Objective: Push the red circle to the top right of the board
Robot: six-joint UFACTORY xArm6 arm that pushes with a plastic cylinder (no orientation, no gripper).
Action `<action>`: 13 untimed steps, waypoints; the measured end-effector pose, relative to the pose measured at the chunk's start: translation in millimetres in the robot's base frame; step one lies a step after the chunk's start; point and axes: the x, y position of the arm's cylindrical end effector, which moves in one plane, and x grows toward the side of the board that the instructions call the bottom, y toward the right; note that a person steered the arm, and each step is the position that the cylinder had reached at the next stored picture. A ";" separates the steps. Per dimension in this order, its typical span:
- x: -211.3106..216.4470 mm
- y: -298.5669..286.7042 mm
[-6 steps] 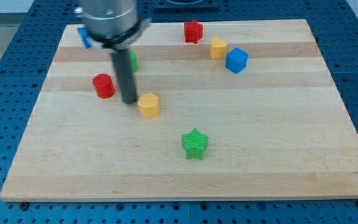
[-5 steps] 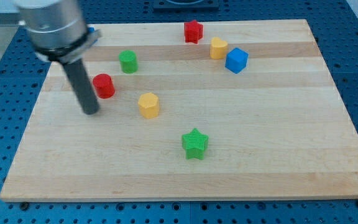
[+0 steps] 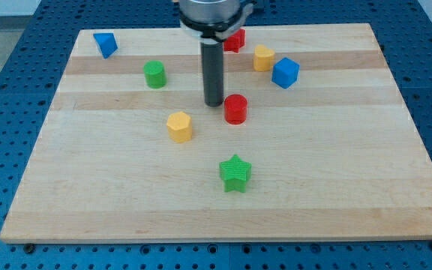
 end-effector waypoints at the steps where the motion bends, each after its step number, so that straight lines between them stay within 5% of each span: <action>1: 11.9 -17.1; 4: 16.8 171.7; 6: 46.7 141.7; 8: 89.4 215.1; 10: -20.0 246.0; 13: 83.7 239.2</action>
